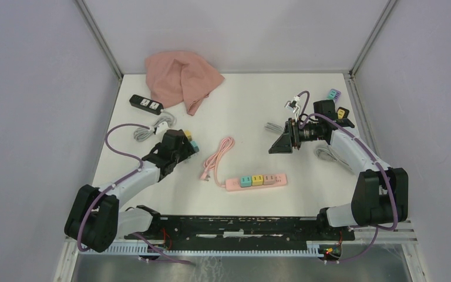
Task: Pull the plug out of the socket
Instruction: Place the plug at the center of the board, then remove the plug from the socket.
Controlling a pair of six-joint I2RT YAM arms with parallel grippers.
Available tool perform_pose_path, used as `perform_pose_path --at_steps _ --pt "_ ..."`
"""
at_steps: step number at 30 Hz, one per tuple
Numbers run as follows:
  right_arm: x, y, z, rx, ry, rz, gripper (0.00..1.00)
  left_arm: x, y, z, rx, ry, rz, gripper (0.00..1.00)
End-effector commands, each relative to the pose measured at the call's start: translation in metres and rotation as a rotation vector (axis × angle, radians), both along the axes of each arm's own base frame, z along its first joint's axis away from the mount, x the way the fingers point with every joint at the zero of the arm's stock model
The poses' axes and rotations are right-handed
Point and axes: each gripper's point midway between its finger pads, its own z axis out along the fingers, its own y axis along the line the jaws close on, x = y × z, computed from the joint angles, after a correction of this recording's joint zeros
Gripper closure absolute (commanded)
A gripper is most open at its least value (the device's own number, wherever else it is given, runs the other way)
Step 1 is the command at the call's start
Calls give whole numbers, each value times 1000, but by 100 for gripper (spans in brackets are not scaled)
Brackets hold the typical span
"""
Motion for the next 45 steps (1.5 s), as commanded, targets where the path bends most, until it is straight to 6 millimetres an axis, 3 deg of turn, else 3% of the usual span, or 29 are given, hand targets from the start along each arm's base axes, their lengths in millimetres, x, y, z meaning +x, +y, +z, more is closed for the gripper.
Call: perform_pose_path --at_steps 1,6,12,18,26,36,41,45 --pt "6 1 15 8 -73 11 29 12 0 23 -41 -65 47 22" --pt "6 -1 12 -9 -88 12 29 10 -5 38 -65 -81 16 19" --pt "4 -4 12 -39 -141 24 29 4 -26 68 -143 -164 -118 19" --pt "0 -7 13 -56 -194 41 29 -10 -73 107 -295 -338 -415 15" --pt "-6 -11 10 -91 -258 73 29 -50 -129 146 -486 -523 -808 10" --pt "-23 -13 11 -92 -387 149 30 -117 -197 161 -364 -751 -1192 8" --pt "-42 -13 12 -62 -494 243 30 -140 -205 167 -344 -904 -1269 8" --pt "-63 -14 11 -28 -617 348 29 -142 -202 167 -332 -950 -1265 3"
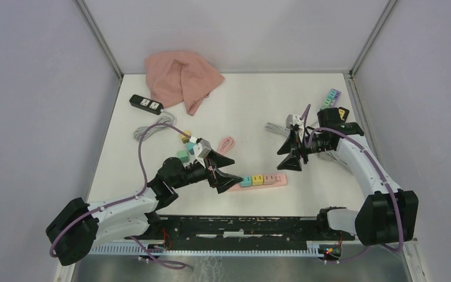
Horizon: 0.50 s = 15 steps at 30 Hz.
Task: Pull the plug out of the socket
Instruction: Remove the plug from the socket.
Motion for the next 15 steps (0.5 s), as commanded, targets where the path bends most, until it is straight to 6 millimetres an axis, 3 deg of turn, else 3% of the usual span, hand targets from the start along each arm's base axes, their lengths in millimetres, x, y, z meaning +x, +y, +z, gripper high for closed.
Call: perform_pose_path --at_steps 1,7,15 --pt "-29 3 9 66 -201 179 28 2 2 29 -79 -198 16 1" --pt "-48 -1 -5 55 -286 286 23 7 2 13 -32 -197 27 1" --pt "-52 0 -38 -69 -317 374 23 6 -6 -1 11 -225 -20 1"
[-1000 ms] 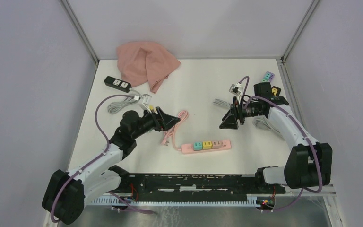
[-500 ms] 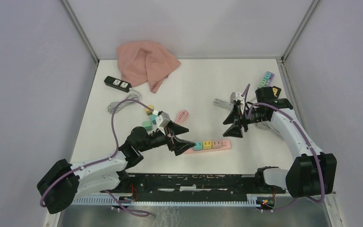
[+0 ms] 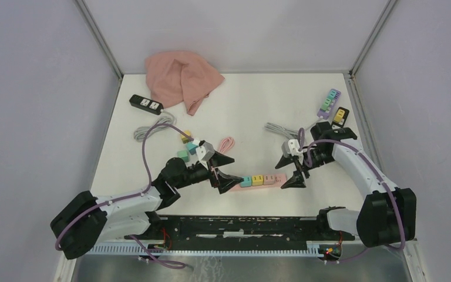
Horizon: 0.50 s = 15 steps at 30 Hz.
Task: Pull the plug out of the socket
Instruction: Remove the plug from the socket.
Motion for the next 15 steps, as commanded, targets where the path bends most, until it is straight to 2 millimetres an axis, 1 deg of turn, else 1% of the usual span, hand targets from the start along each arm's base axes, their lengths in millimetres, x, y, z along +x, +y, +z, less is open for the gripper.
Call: perform_pose_path --at_steps 1,5,9,12,15 --pt "1 3 -16 -70 -87 55 23 0 -6 15 -28 -126 -31 1" --pt "9 7 -38 -181 -112 46 25 0 -8 12 -31 -122 -38 1" --pt "19 12 -56 -271 -120 21 30 -1 -7 9 -43 -128 -35 1" --pt "21 16 -64 -309 -122 20 33 -2 -7 9 -52 -157 -33 1" --pt "20 20 -66 -319 -129 34 35 -9 -11 5 -35 -220 -49 0"
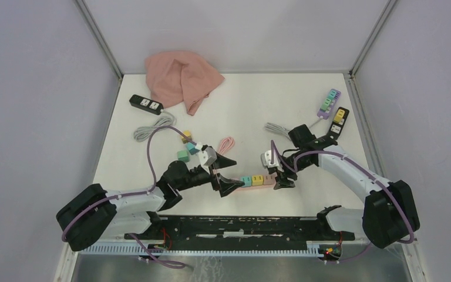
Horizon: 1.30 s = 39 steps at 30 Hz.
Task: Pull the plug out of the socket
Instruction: Remove the plug from the socket.
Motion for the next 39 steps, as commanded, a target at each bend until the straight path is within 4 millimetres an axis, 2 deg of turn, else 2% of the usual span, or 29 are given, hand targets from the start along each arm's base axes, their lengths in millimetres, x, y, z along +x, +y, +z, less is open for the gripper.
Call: perform_pose_path --at_steps 1,5,11,17,21,26,30,33,34,35,36,39 --pt "14 5 -5 -40 -48 -33 35 -7 -8 15 -26 -194 -22 0" --pt "18 9 -4 -37 -62 -50 38 -6 -19 -2 66 -262 -28 0" --pt "22 10 -16 -85 -65 -60 42 12 -34 -34 210 -282 -9 0" --pt "22 12 -20 -111 -66 -42 59 22 -47 -53 260 -273 -17 1" --pt "22 13 -19 -106 -71 -37 68 21 -58 -63 274 -256 -62 8" --pt "21 14 -20 -105 -64 -32 77 19 -71 -73 280 -219 -112 21" --pt "20 15 -19 -102 -60 -28 83 20 -77 -81 292 -206 -131 37" --pt "20 16 -17 -97 -58 -29 90 20 -77 -87 305 -198 -140 40" --pt "20 17 -17 -96 -56 -34 92 19 -77 -87 304 -198 -142 46" --pt "20 17 -15 -93 -56 -36 96 17 -76 -89 305 -196 -146 58" --pt "21 18 -14 -90 -55 -41 99 16 -76 -89 304 -196 -149 63" --pt "22 21 -11 -76 -42 -56 100 15 -75 -94 312 -188 -159 80"
